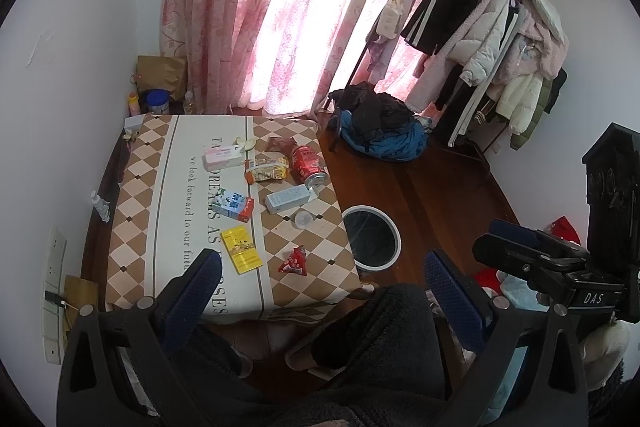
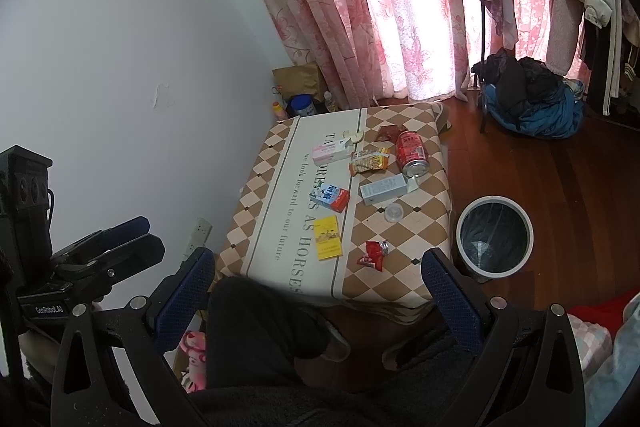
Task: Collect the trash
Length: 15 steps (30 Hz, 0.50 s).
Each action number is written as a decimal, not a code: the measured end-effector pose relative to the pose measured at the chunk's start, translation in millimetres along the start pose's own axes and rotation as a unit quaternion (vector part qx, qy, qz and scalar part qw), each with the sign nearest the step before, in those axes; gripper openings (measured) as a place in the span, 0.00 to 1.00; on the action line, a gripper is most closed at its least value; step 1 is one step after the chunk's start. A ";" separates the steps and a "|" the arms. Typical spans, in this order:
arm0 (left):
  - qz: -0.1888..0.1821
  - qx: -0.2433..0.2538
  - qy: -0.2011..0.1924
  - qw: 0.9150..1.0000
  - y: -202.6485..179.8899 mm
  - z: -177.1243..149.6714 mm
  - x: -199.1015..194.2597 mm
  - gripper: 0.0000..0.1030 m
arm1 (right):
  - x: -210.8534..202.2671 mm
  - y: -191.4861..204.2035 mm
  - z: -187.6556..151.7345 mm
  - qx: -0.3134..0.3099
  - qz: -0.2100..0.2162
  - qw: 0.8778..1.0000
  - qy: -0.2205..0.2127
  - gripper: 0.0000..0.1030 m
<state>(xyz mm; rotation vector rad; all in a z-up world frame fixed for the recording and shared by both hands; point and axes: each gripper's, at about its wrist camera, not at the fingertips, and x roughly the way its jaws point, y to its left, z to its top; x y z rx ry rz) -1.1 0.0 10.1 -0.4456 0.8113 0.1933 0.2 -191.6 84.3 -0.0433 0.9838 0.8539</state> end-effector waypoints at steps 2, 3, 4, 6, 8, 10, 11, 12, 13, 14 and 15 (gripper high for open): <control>-0.001 0.003 0.001 1.000 -2.2 0.7 1.3 1.00 | -4.4 -1.1 0.7 -0.001 -0.002 1.000 -0.002 1.00; -0.002 0.004 0.001 1.000 -1.9 0.3 2.1 1.00 | -5.6 -2.0 -0.7 -0.003 -0.005 1.000 -0.003 1.00; -0.003 0.004 0.001 1.000 -2.5 0.1 2.6 1.00 | -7.9 -2.4 -0.2 -0.004 -0.007 1.000 -0.004 1.00; -0.004 0.006 0.002 1.000 -3.8 0.4 3.9 1.00 | -10.9 -3.7 0.4 -0.006 -0.013 1.000 -0.007 1.00; -0.006 0.006 0.002 1.000 -4.9 0.5 4.9 1.00 | -12.7 -4.5 0.8 -0.008 -0.018 1.000 -0.008 1.00; -0.006 0.007 0.003 1.000 -5.1 0.5 6.1 1.00 | -14.4 -5.5 1.6 -0.008 -0.020 1.000 -0.009 1.00; -0.007 0.007 0.003 1.000 -5.1 0.1 6.5 1.00 | -14.7 -5.5 2.6 -0.009 -0.022 1.000 -0.008 1.00; -0.007 0.007 0.004 1.000 -5.5 0.0 6.7 1.00 | -14.6 -5.0 3.1 -0.010 -0.023 1.000 -0.008 1.00; -0.007 0.007 0.003 1.000 -5.4 -0.2 6.5 1.00 | -14.8 -4.8 4.1 -0.012 -0.025 1.000 -0.007 1.00; -0.006 0.008 0.003 1.000 -5.9 -0.5 6.9 1.00 | -14.2 -3.7 5.7 -0.013 -0.026 1.000 -0.007 1.00; -0.007 0.007 0.003 1.000 -6.1 -0.5 7.0 1.00 | -14.7 -3.5 6.3 -0.015 -0.027 1.000 -0.007 1.00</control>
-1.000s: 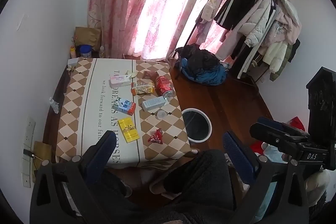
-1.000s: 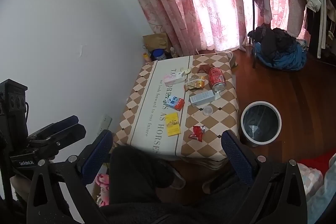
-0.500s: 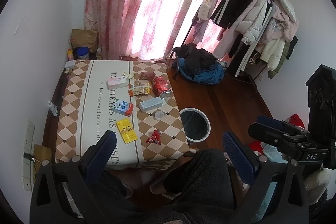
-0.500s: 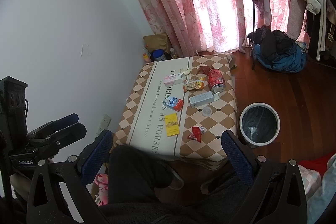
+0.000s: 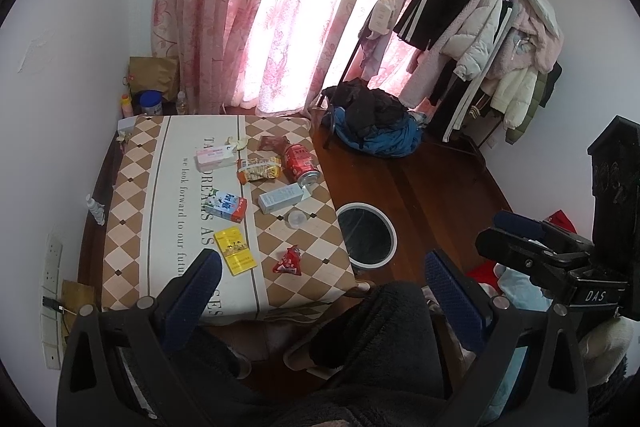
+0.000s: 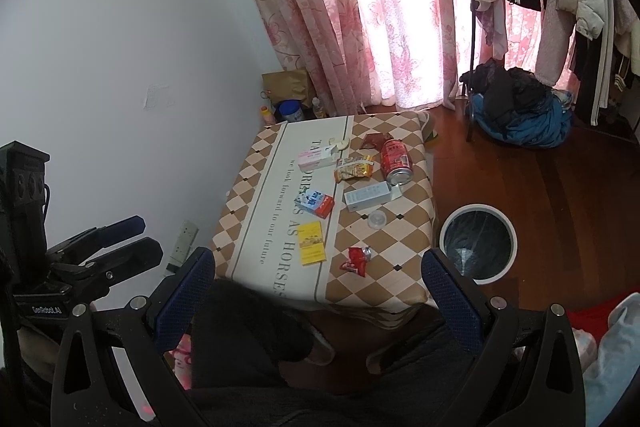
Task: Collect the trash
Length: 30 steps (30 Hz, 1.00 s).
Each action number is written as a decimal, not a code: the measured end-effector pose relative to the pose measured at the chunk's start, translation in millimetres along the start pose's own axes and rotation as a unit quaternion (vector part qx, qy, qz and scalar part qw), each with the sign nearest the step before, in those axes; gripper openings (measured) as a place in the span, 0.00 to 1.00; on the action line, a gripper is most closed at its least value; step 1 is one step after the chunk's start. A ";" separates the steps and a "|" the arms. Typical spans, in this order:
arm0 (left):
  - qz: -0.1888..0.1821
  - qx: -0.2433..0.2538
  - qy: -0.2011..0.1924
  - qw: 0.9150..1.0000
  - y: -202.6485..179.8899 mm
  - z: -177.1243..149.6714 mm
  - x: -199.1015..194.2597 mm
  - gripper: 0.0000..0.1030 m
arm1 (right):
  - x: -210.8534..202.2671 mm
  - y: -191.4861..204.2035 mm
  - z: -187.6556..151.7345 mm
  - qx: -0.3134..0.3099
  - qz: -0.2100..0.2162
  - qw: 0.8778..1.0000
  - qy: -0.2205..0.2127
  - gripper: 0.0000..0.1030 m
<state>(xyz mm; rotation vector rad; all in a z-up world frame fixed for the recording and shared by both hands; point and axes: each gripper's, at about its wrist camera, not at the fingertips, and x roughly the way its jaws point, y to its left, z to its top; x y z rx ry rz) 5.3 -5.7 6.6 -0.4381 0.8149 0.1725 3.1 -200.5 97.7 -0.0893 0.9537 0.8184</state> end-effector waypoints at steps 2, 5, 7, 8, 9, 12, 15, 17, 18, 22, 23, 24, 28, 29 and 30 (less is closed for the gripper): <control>0.000 0.001 0.000 1.000 -1.1 0.2 0.5 1.00 | 0.8 0.7 1.9 -0.002 0.000 1.000 0.002 1.00; 0.000 0.000 0.000 1.000 -1.0 0.2 0.7 1.00 | 0.9 0.0 1.6 -0.002 -0.001 1.000 0.001 1.00; 0.000 0.000 0.000 1.000 -1.2 0.0 0.6 1.00 | 1.5 0.8 1.5 -0.001 -0.002 1.000 0.001 1.00; 0.000 0.000 0.000 1.000 -1.3 -0.1 0.6 1.00 | 1.6 -0.3 1.7 -0.001 -0.002 1.000 0.001 1.00; 0.001 0.000 0.000 1.000 -1.4 -0.2 0.6 1.00 | 1.5 -0.4 1.9 -0.001 -0.002 1.000 0.001 1.00; 0.001 0.000 0.000 1.000 -1.9 0.2 0.6 1.00 | 1.2 -1.3 1.6 -0.001 -0.001 1.000 0.001 1.00; 0.000 0.000 0.000 1.000 -1.7 0.2 0.4 1.00 | 0.9 -2.0 2.5 -0.003 -0.001 1.000 0.001 1.00; 0.000 0.000 0.000 1.000 -2.4 0.3 1.3 1.00 | 1.1 -3.0 4.3 -0.005 -0.001 1.000 0.002 1.00; 0.001 0.000 0.000 1.000 -1.8 0.7 0.4 1.00 | 0.8 -3.7 4.6 -0.006 -0.001 1.000 0.002 1.00; 0.001 0.001 0.000 1.000 -1.7 0.7 0.4 1.00 | 2.1 -2.3 4.4 -0.005 -0.001 1.000 0.002 1.00; 0.001 0.001 0.000 1.000 -1.6 0.8 0.4 1.00 | 2.3 -1.7 3.9 -0.006 -0.001 1.000 0.002 1.00; 0.001 0.000 0.000 1.000 -1.4 0.9 0.5 1.00 | 2.4 -1.5 3.7 -0.005 -0.001 1.000 0.002 1.00; 0.001 0.000 0.001 1.000 -1.2 1.1 0.4 1.00 | 3.0 -0.8 3.7 -0.006 0.001 1.000 0.002 1.00; 0.001 0.000 0.001 1.000 -1.9 1.0 1.4 1.00 | 3.8 -0.3 4.0 -0.006 0.001 1.000 0.002 1.00; 0.000 0.000 0.001 1.000 -1.1 1.1 0.5 1.00 | 3.6 -1.1 4.4 -0.006 0.001 1.000 0.002 1.00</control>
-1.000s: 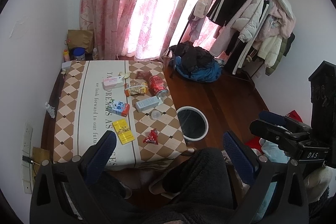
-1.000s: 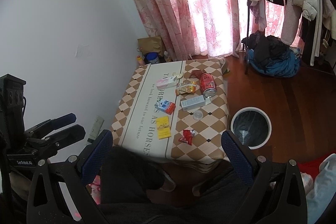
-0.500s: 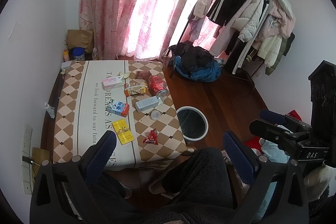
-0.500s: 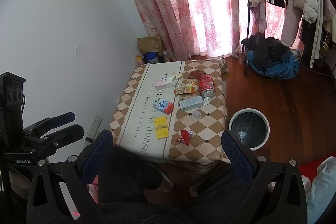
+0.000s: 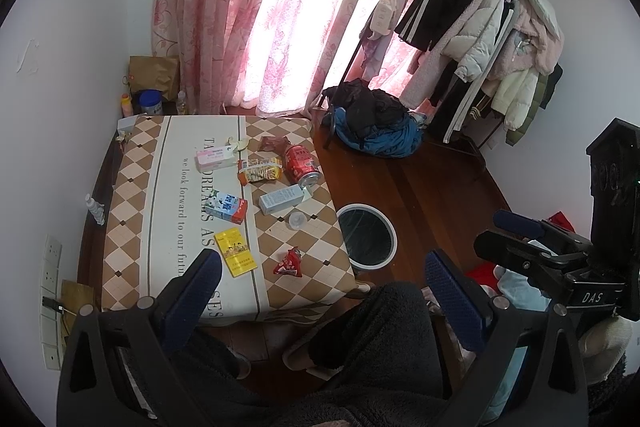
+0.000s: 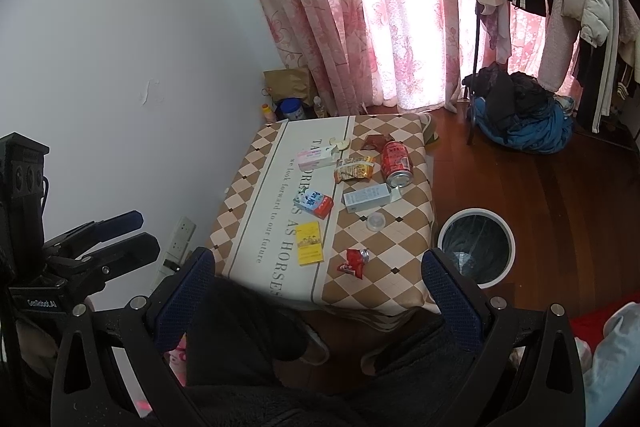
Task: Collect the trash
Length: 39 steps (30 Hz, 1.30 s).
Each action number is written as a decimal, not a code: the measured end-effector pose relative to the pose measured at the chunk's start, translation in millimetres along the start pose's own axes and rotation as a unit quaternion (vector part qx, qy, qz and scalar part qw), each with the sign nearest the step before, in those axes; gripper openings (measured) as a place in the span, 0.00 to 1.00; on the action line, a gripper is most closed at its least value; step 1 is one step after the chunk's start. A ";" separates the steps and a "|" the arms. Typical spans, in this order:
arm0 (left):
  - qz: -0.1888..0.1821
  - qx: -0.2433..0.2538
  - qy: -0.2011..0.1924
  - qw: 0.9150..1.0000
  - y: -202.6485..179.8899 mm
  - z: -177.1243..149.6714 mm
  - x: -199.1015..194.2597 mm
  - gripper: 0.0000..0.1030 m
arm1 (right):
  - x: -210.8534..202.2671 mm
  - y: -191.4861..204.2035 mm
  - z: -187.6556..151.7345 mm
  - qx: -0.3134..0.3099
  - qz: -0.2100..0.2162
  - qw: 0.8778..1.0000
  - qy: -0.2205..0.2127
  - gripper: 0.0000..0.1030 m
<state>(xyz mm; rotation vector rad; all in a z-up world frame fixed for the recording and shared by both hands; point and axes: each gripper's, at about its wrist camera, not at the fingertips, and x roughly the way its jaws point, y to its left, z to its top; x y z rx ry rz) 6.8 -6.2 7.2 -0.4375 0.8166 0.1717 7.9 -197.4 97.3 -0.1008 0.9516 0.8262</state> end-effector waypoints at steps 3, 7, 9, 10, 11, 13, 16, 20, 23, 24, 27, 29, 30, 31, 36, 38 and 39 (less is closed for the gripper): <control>0.001 0.000 0.000 1.000 0.1 0.2 0.1 1.00 | 0.4 0.6 -1.3 0.000 0.000 1.000 0.000 1.00; 0.001 0.000 0.001 1.000 0.4 -0.1 0.8 1.00 | 2.2 1.5 -1.8 -0.001 0.002 1.000 0.001 1.00; 0.002 0.000 0.001 1.000 0.3 -0.1 0.9 1.00 | 3.7 2.2 -1.3 -0.002 0.002 1.000 0.001 1.00; 0.002 0.000 0.001 1.000 0.3 -0.3 1.3 1.00 | 3.6 2.0 -1.0 -0.002 0.002 1.000 0.001 1.00; 0.002 0.000 0.001 1.000 0.4 -0.2 1.3 1.00 | 4.0 1.9 -0.3 -0.002 0.003 1.000 0.002 1.00; 0.002 0.000 0.001 1.000 0.5 0.1 1.3 1.00 | 4.6 2.1 0.5 -0.003 0.003 1.000 0.001 1.00; 0.004 0.000 0.000 1.000 2.0 0.3 2.5 1.00 | 7.1 4.6 3.5 -0.006 0.005 1.000 0.001 1.00; 0.003 -0.001 -0.002 1.000 6.0 1.3 2.6 1.00 | 9.0 6.7 7.7 -0.010 0.006 1.000 0.000 1.00; 0.005 -0.003 -0.001 1.000 8.2 2.1 4.3 1.00 | 9.2 7.7 7.8 -0.010 0.008 1.000 -0.003 1.00; 0.007 -0.005 -0.001 1.000 9.4 2.4 3.6 1.00 | 9.8 7.6 7.6 -0.008 0.009 1.000 -0.006 1.00; 0.052 -0.015 -0.009 0.999 22.0 7.4 16.6 1.00 | 17.2 -1.8 8.3 0.021 0.013 1.000 -0.014 1.00; 0.092 -0.024 -0.014 0.995 34.3 9.2 32.0 1.00 | 31.2 -12.2 9.3 0.043 0.011 0.999 -0.009 1.00; 0.117 -0.031 -0.011 0.993 44.0 10.0 44.7 1.00 | 39.7 -17.6 9.3 0.053 0.008 0.999 -0.006 1.00; 0.135 -0.039 -0.004 0.990 54.4 9.7 58.9 1.00 | 52.3 -25.2 9.0 0.067 0.003 0.998 -0.001 1.00; 0.186 -0.084 0.060 0.977 110.4 -1.0 146.0 1.00 | 139.9 -64.1 5.3 0.114 -0.020 0.992 0.046 1.00; 0.201 -0.098 0.085 0.971 127.7 -7.8 176.4 1.00 | 186.2 -78.8 4.1 0.126 -0.022 0.988 0.082 1.00; 0.208 -0.112 0.103 0.966 139.2 -11.4 195.7 1.00 | 212.1 -88.1 3.9 0.144 -0.022 0.984 0.103 1.00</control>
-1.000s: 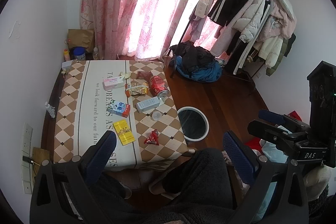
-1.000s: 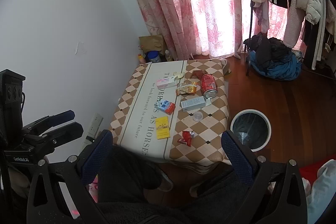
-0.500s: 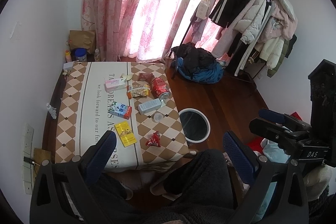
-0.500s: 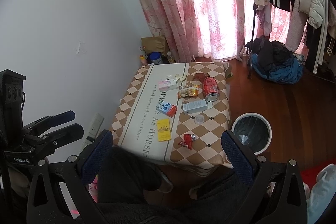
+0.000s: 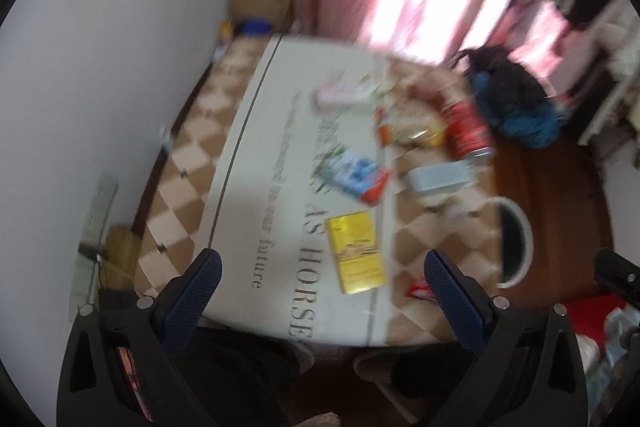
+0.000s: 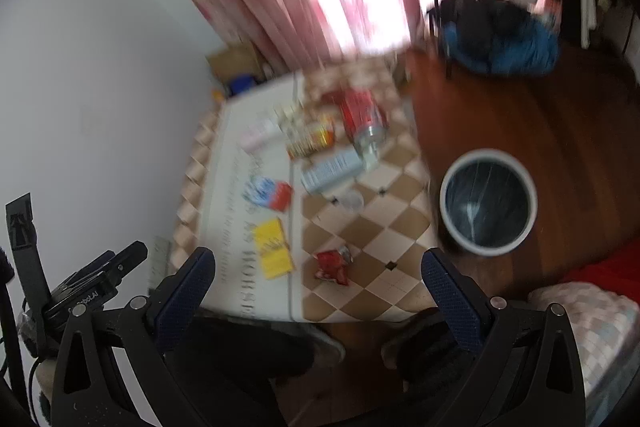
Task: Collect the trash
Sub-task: 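Grasp the DHA Pure Milk carton with left gripper while right grasps grey box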
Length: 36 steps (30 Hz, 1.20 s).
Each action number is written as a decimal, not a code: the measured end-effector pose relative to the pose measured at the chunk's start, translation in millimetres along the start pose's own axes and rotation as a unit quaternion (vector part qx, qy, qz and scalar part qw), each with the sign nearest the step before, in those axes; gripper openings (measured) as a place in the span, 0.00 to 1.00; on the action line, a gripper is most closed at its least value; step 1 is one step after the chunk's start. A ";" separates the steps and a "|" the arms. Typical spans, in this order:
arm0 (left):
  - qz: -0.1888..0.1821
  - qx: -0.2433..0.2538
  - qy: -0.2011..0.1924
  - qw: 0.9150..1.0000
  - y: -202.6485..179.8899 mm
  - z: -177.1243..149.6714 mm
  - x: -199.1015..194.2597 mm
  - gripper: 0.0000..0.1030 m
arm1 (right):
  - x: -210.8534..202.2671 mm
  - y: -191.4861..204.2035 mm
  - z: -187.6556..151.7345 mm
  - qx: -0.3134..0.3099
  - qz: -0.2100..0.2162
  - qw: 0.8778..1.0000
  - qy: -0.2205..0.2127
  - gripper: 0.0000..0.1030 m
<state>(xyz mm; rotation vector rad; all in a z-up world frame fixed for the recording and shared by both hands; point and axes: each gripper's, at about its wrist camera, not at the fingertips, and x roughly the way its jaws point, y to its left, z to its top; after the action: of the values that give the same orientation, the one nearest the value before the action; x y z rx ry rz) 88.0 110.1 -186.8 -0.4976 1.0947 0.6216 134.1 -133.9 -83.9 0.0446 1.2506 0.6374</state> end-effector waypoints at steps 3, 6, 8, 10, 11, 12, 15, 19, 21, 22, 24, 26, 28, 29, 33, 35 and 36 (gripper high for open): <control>0.012 -0.026 0.036 0.999 6.9 6.5 49.2 1.00 | 67.0 -15.7 20.6 0.046 0.011 0.998 0.050 1.00; 0.027 -0.056 0.069 0.996 16.1 14.5 93.3 1.00 | 126.3 -23.7 41.9 0.092 0.016 0.993 0.072 1.00; 0.021 -0.081 0.087 0.993 22.7 20.6 115.9 1.00 | 159.4 -26.2 54.8 0.119 0.018 0.989 0.084 1.00; 0.020 -0.099 0.100 0.990 26.0 28.1 135.2 1.00 | 195.8 -27.0 68.8 0.150 0.021 0.984 0.097 1.00; 0.017 -0.106 0.105 0.989 28.7 31.9 142.3 1.00 | 207.7 -26.1 73.1 0.162 0.018 0.982 0.099 1.00; 0.015 -0.115 0.112 0.987 30.6 37.0 150.7 1.00 | 222.5 -25.9 79.6 0.175 0.015 0.979 0.101 0.99; -0.015 -0.135 0.125 0.983 29.9 47.8 162.8 0.99 | 256.1 -23.6 92.5 0.196 0.008 0.975 0.107 0.97; -0.072 -0.157 0.145 0.974 16.1 63.8 175.3 0.96 | 281.6 -14.3 100.8 0.194 -0.002 0.975 0.111 0.89; -0.090 -0.168 0.158 0.969 7.3 72.1 183.3 0.95 | 283.7 -11.0 102.3 0.182 -0.010 0.977 0.111 0.81; -0.098 -0.173 0.166 0.966 2.9 74.6 186.5 0.95 | 283.9 -7.4 103.0 0.167 -0.019 0.980 0.111 0.74; -0.112 -0.183 0.182 0.960 -7.8 85.7 198.7 0.86 | 283.4 -6.1 102.2 0.150 -0.033 0.981 0.116 0.58; -0.108 -0.182 0.200 0.957 -18.5 88.5 207.8 0.74 | 280.7 -10.0 101.5 0.151 -0.041 0.981 0.117 0.56; -0.093 -0.175 0.198 0.960 -22.0 94.4 209.4 0.66 | 276.9 -16.5 101.0 0.152 -0.038 0.981 0.118 0.56; -0.087 -0.166 0.193 0.963 -24.9 97.5 207.3 0.65 | 275.6 -18.0 100.2 0.154 -0.036 0.980 0.119 0.56; -0.034 -0.086 0.165 0.982 -27.2 111.9 194.3 0.60 | 277.4 -17.9 97.8 0.148 -0.032 0.980 0.130 0.57; -0.008 -0.032 0.151 0.988 -26.3 118.9 190.4 0.59 | 276.9 -17.1 95.8 0.143 -0.034 0.980 0.132 0.59; 0.004 -0.004 0.150 0.989 -24.1 123.6 190.7 0.59 | 277.9 -14.3 96.1 0.136 -0.037 0.981 0.133 0.60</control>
<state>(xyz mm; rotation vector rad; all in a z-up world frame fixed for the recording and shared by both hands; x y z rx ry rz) 247.0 214.1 -314.0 -0.6083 1.3797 0.5693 272.0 14.6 -297.5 0.1425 1.5859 0.4139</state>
